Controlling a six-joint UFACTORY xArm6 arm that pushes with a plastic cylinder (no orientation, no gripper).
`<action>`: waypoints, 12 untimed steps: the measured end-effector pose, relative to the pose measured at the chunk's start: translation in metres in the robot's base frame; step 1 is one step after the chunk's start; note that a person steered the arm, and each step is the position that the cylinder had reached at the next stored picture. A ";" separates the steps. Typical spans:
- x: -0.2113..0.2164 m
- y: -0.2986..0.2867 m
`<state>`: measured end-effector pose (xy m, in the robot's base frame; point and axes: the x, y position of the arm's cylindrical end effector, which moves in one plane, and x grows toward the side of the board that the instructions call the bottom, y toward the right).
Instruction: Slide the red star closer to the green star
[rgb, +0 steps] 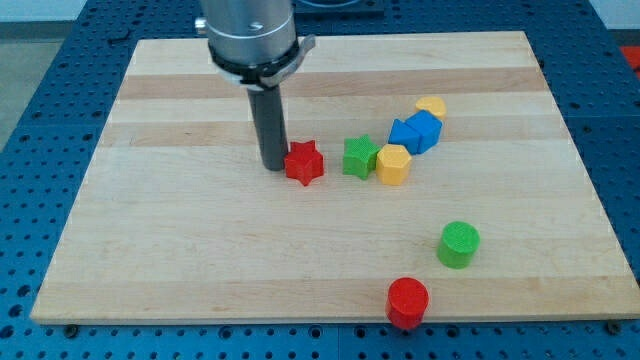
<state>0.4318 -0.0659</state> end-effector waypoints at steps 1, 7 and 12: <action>0.008 -0.008; 0.005 0.012; -0.027 -0.011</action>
